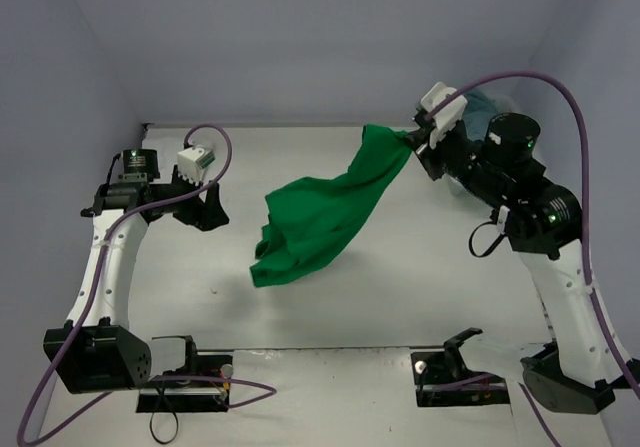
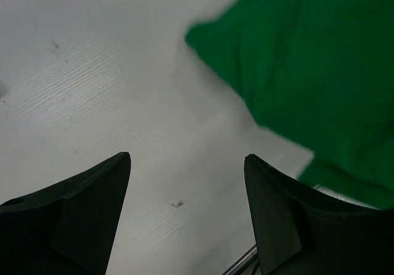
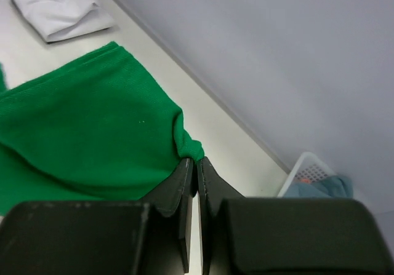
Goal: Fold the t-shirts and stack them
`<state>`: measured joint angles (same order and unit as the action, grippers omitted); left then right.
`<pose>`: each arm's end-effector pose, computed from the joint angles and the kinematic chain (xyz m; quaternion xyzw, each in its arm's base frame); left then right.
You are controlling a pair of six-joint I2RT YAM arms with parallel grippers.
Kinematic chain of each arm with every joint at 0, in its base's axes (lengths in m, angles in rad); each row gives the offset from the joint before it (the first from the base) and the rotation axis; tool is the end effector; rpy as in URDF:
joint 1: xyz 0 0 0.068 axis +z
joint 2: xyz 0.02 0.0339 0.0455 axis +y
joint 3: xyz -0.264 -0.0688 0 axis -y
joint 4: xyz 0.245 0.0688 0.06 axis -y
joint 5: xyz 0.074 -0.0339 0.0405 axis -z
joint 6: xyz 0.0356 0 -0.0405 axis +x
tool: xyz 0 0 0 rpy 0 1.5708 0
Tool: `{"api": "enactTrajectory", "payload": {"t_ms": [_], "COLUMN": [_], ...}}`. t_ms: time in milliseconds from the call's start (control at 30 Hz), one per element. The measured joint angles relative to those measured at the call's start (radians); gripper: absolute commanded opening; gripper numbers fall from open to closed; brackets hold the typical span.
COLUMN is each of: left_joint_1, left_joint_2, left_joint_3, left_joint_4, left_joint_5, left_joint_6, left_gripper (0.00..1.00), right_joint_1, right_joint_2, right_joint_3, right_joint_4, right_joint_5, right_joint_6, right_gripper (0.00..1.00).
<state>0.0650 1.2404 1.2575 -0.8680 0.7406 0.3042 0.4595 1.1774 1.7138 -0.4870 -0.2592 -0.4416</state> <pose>0.2454 -0.0081 0.3520 0.2307 0.8510 -0.2727 0.3849 0.1815 0.1000 0.5395 -0.3820 0.5747 0.0955 0.7175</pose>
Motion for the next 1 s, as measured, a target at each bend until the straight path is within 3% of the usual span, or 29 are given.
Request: {"api": "enactTrajectory", "payload": {"t_ms": [167,333,567,767,833,867,1000], "left_joint_1": [0.000,0.001,0.001,0.001,0.001,0.001,0.001], "left_joint_2": [-0.004,-0.007,-0.007,-0.003,-0.002,-0.001,0.002], "left_joint_3": [-0.014,-0.033,-0.037,-0.037,-0.037,-0.037,-0.037], "left_joint_4": [0.006,0.013,0.013,0.013,0.013,0.013,0.014], "left_joint_5": [0.000,0.000,-0.001,-0.001,-0.001,-0.001,-0.001], "left_joint_6": [-0.002,-0.003,-0.003,-0.003,-0.003,-0.003,-0.005], "left_gripper": [0.70,0.70,0.70,0.70,0.70,0.70,0.70], "right_joint_1": [0.000,0.000,-0.004,-0.064,-0.098,-0.113,-0.142], "right_joint_2": [-0.074,-0.050,0.214,0.369,0.411,0.437,0.521], "right_joint_3": [-0.100,-0.264,-0.545,-0.572,-0.555,-0.542,-0.525], "right_joint_4": [-0.007,0.018,0.098,0.188,0.244,0.274,0.396], "right_joint_5": [-0.047,-0.045,-0.017,0.042,0.095,0.137,0.339], "right_joint_6": [-0.004,-0.018,-0.072,-0.100,-0.093,-0.086,-0.076], "right_gripper": [0.00,0.00,0.00,0.00,0.08,0.20,0.33]}}
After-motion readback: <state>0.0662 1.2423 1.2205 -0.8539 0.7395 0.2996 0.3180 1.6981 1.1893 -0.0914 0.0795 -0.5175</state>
